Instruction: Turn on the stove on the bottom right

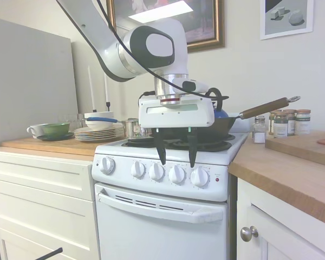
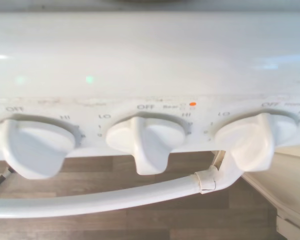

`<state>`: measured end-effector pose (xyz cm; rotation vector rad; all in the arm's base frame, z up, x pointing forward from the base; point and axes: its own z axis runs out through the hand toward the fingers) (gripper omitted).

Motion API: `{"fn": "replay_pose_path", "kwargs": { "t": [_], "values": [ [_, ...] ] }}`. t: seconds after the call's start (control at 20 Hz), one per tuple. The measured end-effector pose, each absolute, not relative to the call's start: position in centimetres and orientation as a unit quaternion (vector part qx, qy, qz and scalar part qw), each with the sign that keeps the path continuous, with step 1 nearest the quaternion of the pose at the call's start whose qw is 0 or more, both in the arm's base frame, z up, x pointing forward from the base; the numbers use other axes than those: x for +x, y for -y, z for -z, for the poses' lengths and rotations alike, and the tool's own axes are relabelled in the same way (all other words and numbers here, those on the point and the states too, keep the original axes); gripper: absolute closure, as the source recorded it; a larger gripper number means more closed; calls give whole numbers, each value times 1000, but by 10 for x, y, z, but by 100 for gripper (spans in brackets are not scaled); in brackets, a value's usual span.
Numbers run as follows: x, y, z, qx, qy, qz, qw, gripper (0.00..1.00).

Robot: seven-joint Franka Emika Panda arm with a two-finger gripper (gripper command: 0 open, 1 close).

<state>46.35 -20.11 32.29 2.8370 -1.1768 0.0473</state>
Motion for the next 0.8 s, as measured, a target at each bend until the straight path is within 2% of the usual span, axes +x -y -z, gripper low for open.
{"fn": "replay_pose_path", "kwargs": {
  "t": [0.8],
  "values": [
    [472,209,-321,923,382,-20,42,100]
  ]
}}
